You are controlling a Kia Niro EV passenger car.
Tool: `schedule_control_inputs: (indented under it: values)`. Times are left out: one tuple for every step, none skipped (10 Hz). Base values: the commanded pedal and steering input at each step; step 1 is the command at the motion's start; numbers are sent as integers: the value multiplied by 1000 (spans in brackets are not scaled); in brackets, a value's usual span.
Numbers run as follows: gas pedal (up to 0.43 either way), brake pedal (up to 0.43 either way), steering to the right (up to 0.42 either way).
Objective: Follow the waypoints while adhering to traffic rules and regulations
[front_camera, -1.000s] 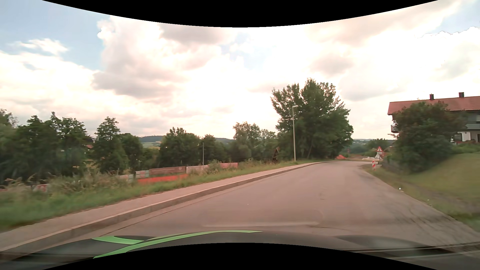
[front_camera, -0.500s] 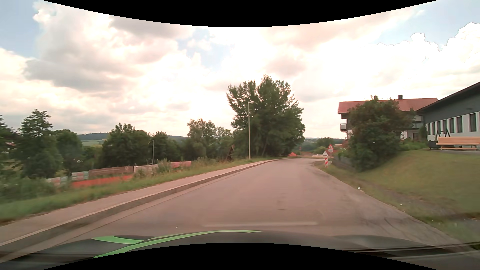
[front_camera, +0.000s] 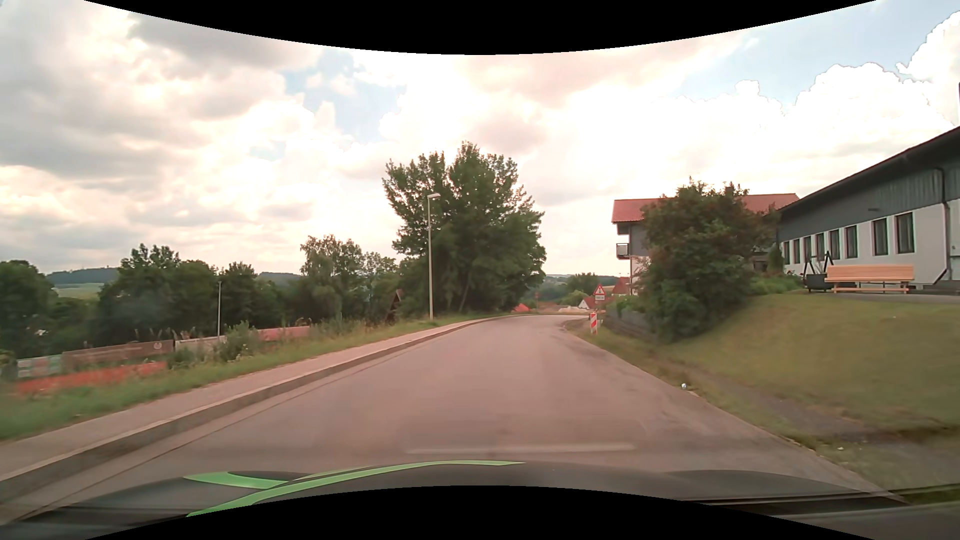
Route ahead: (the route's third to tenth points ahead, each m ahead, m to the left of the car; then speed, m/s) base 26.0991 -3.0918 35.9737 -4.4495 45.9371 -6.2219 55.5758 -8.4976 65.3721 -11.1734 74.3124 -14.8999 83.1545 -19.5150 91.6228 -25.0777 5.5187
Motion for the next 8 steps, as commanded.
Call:
schedule_control_inputs:
  values:
    - [169,0,110]
    - [169,0,90]
    - [169,0,72]
    - [169,0,54]
    - [169,0,41]
    - [169,0,35]
    - [169,0,30]
    - [169,0,27]
